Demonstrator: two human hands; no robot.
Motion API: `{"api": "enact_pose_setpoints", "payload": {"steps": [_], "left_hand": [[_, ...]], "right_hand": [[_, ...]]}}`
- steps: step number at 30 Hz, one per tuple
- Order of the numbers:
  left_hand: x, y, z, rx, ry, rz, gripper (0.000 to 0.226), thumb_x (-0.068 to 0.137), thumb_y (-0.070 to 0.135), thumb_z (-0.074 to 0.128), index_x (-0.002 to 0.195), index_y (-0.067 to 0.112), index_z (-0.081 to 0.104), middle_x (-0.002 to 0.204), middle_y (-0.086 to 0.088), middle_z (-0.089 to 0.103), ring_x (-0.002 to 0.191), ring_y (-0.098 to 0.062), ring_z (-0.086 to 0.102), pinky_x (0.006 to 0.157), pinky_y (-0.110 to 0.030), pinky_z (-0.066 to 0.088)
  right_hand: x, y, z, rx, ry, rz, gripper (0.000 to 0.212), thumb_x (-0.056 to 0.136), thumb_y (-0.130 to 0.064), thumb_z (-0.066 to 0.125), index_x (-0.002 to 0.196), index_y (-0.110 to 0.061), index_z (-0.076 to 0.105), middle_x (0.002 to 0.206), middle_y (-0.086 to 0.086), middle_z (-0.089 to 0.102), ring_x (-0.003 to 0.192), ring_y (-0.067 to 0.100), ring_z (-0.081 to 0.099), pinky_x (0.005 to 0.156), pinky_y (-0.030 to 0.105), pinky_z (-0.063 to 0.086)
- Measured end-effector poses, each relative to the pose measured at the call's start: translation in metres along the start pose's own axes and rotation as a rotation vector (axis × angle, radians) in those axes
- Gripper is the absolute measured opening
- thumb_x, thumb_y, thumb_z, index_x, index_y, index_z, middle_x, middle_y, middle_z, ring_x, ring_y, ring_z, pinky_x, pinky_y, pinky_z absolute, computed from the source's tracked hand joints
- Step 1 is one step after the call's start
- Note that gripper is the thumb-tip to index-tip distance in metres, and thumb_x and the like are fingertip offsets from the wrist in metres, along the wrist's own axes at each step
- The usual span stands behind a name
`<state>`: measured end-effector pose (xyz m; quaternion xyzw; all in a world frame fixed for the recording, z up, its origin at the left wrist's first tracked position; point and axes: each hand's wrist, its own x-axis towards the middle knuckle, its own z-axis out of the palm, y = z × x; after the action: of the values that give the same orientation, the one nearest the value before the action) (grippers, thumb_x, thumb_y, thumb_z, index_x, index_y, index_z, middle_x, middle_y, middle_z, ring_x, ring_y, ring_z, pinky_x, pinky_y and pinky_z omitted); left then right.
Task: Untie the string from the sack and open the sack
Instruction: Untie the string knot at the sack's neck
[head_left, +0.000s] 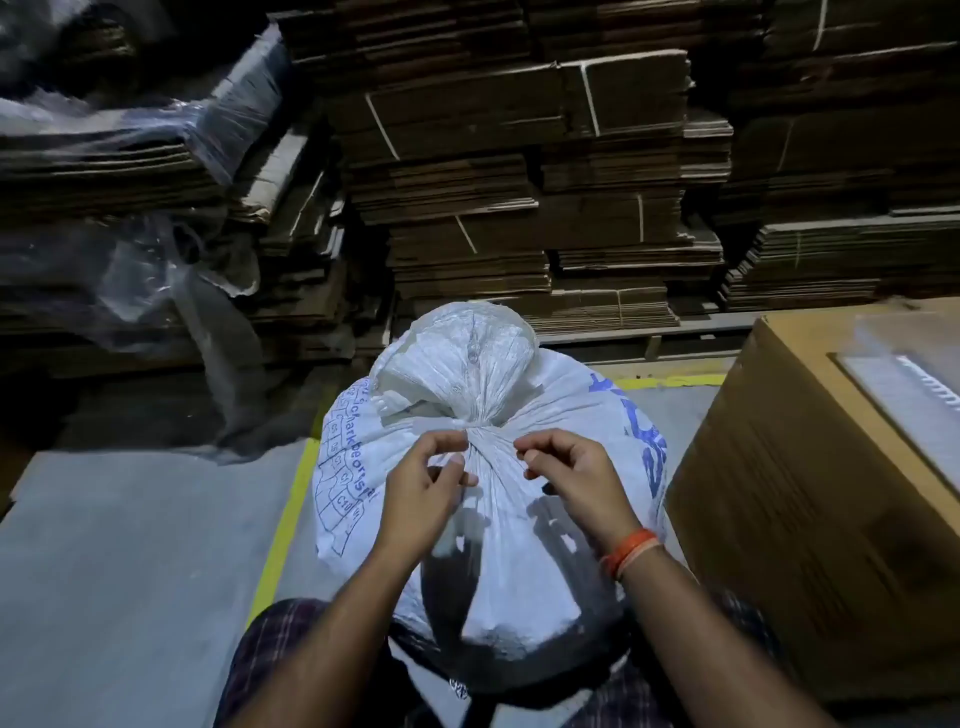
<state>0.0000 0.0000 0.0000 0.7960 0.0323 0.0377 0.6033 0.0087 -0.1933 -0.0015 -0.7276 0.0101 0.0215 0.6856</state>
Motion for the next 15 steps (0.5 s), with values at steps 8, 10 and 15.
{"api": "enact_pose_setpoints", "payload": {"steps": [8,10,15], "left_hand": [[0.064,-0.035,0.009,0.032,0.024,-0.002,0.022,0.1,0.012,0.061,0.115,0.025,0.069,0.11,0.006,0.076,0.086,-0.016,0.077,0.078,-0.05,0.064],[0.074,-0.04,0.006,0.101,0.063,0.052,0.02,0.101,0.014,0.061,0.115,0.025,0.069,0.105,0.007,0.078,0.084,-0.01,0.076,0.075,-0.038,0.064],[0.1,-0.049,-0.004,0.244,0.204,0.142,0.016,0.098,0.016,0.063,0.104,0.027,0.073,0.093,0.012,0.077,0.086,-0.008,0.072,0.069,-0.028,0.057]], "right_hand": [[0.07,0.038,0.02,-0.122,-0.01,-0.008,0.023,0.093,-0.002,0.065,0.094,-0.019,0.08,0.091,-0.004,0.077,0.08,0.008,0.067,0.078,0.023,0.059],[0.081,0.045,0.023,-0.16,-0.005,-0.032,0.021,0.092,-0.001,0.066,0.095,-0.017,0.08,0.091,-0.006,0.076,0.079,0.005,0.067,0.074,0.015,0.053],[0.105,0.064,0.032,-0.327,-0.012,-0.149,0.018,0.089,-0.007,0.071,0.094,-0.022,0.079,0.091,-0.009,0.072,0.082,0.008,0.068,0.072,0.011,0.049]]}}
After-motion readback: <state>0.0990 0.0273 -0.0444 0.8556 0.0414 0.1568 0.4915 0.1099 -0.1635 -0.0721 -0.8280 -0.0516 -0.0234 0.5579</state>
